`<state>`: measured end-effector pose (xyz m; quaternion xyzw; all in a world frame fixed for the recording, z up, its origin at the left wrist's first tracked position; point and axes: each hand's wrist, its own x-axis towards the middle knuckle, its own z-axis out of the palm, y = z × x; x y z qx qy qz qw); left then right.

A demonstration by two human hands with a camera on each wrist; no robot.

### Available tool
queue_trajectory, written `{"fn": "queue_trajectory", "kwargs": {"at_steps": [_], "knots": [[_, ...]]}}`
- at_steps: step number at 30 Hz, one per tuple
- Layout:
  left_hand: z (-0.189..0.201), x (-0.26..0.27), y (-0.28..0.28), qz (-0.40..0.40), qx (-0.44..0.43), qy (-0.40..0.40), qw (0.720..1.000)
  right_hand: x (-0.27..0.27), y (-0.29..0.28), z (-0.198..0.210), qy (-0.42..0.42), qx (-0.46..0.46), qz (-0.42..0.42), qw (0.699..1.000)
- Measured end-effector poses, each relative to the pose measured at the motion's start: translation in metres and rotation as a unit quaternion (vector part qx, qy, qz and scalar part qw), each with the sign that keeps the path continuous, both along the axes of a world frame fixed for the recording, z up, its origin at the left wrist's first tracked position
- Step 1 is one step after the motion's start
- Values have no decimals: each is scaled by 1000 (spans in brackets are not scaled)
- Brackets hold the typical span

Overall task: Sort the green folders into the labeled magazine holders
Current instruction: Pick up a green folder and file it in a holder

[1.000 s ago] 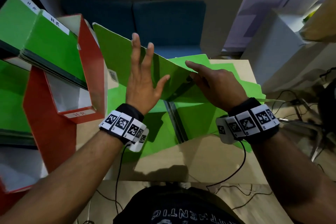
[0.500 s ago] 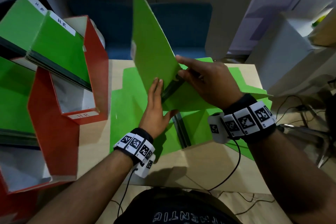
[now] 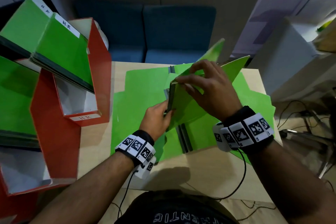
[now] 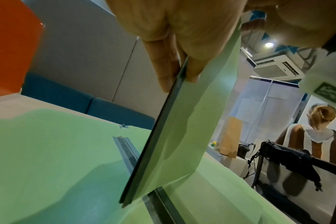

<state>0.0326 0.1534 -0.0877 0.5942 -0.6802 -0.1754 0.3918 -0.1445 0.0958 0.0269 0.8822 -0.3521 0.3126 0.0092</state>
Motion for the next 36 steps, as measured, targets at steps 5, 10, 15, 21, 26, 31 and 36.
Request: {"fn": "queue_trajectory", "kwargs": {"at_steps": [5,10,15,21,26,31,36], "knots": [[1,-3,0,-17,-17,13,1000,-8,-1,-16,-124,47,-96,987],[2,3,-1,-28,-77,1,997,-11,-13,-13,-306,276,-207,887],[2,12,-9,-18,-107,-2,994,-15,-21,-9,-523,426,-211,708],[7,36,-22,29,3,41,999,-24,-22,-32,-562,449,-216,661],[27,67,-30,84,125,118,982,-33,-20,-54,-606,448,-233,614],[43,75,-38,174,160,320,917,-33,-13,-81,-552,473,-256,637],[68,72,-39,192,68,404,892,-10,-19,-107,-510,511,-244,647]]}}
